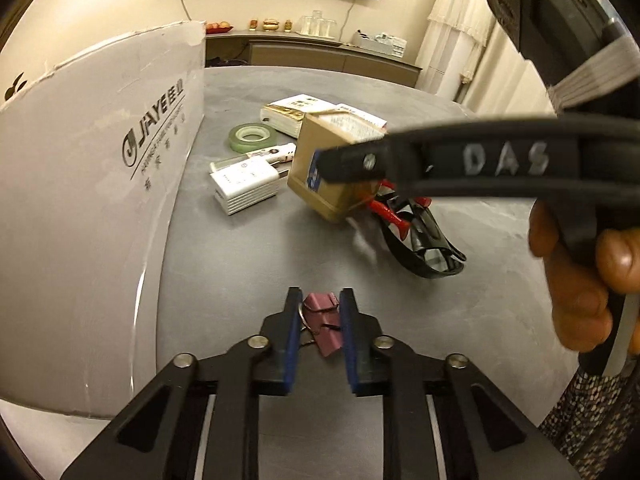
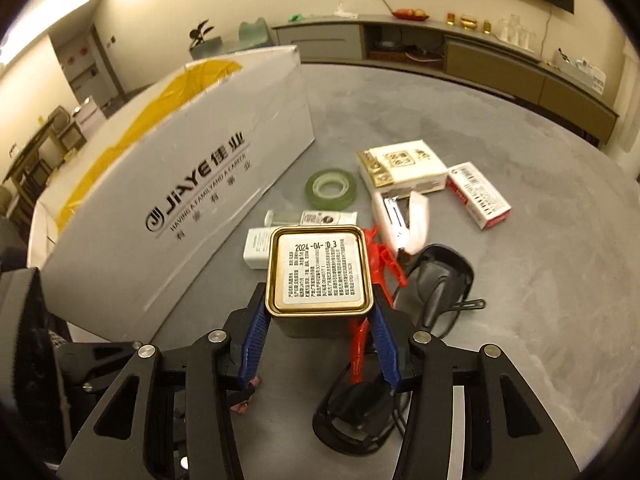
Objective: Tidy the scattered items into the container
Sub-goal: 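Grasp the gold square tin with the right tool while the left tool grasps the pink binder clip, then lift the gold tin with the right tool while the left tool lifts the pink clip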
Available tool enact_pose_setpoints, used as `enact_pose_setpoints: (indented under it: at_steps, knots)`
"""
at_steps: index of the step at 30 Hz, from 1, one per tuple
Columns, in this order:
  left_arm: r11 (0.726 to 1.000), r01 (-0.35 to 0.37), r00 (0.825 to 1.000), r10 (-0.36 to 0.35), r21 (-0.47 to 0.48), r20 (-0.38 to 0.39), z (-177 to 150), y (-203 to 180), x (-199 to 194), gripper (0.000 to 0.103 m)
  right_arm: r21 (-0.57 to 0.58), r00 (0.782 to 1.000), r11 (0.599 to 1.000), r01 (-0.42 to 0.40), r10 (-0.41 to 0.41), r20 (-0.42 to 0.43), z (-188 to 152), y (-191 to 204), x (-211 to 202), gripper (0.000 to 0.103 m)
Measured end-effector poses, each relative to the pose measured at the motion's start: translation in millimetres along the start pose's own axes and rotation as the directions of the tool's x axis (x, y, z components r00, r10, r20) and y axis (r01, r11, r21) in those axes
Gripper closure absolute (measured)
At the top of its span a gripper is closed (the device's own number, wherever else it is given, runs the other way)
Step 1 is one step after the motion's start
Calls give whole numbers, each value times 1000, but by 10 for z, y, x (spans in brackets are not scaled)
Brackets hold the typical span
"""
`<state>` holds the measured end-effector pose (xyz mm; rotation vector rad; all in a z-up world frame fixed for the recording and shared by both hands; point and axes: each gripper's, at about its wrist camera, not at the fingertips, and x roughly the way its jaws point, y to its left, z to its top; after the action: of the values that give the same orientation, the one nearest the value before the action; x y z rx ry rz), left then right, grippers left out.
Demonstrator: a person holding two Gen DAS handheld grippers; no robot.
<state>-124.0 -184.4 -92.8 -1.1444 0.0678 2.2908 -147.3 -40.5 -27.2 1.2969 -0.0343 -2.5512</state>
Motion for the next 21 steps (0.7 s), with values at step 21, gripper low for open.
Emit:
enact_pose_setpoints:
  at_steps: [21]
  knots:
    - [961, -100, 986, 62, 257, 152, -42, -549, -216, 87, 51, 999, 999, -19, 17, 35, -169, -189, -364, 53]
